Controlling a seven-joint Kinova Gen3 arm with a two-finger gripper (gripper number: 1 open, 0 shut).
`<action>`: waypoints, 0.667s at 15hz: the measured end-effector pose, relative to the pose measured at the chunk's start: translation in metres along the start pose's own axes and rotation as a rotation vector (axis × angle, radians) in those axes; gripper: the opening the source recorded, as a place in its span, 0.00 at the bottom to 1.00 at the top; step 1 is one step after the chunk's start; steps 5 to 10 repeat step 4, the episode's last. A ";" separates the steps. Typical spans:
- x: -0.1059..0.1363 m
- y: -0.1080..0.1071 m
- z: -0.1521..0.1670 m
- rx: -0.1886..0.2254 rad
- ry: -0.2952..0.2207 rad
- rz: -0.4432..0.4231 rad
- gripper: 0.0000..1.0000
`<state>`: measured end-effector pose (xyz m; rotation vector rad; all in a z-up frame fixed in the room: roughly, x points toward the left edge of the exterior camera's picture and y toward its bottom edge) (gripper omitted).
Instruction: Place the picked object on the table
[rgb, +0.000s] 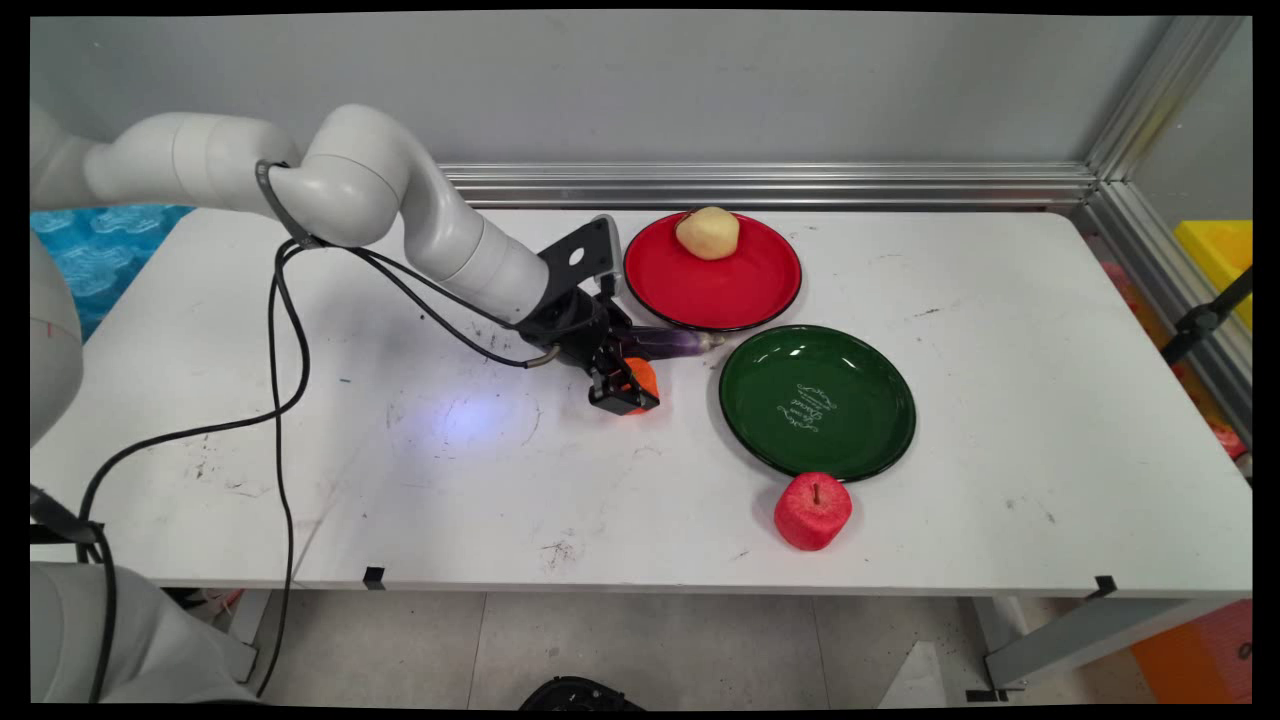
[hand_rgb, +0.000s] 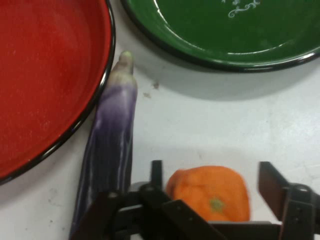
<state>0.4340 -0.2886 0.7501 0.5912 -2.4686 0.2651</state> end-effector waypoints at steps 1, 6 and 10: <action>0.002 0.000 -0.001 -0.003 0.000 -0.002 1.00; 0.005 -0.001 -0.004 -0.008 0.000 -0.005 1.00; 0.005 -0.001 -0.004 -0.008 0.000 -0.005 1.00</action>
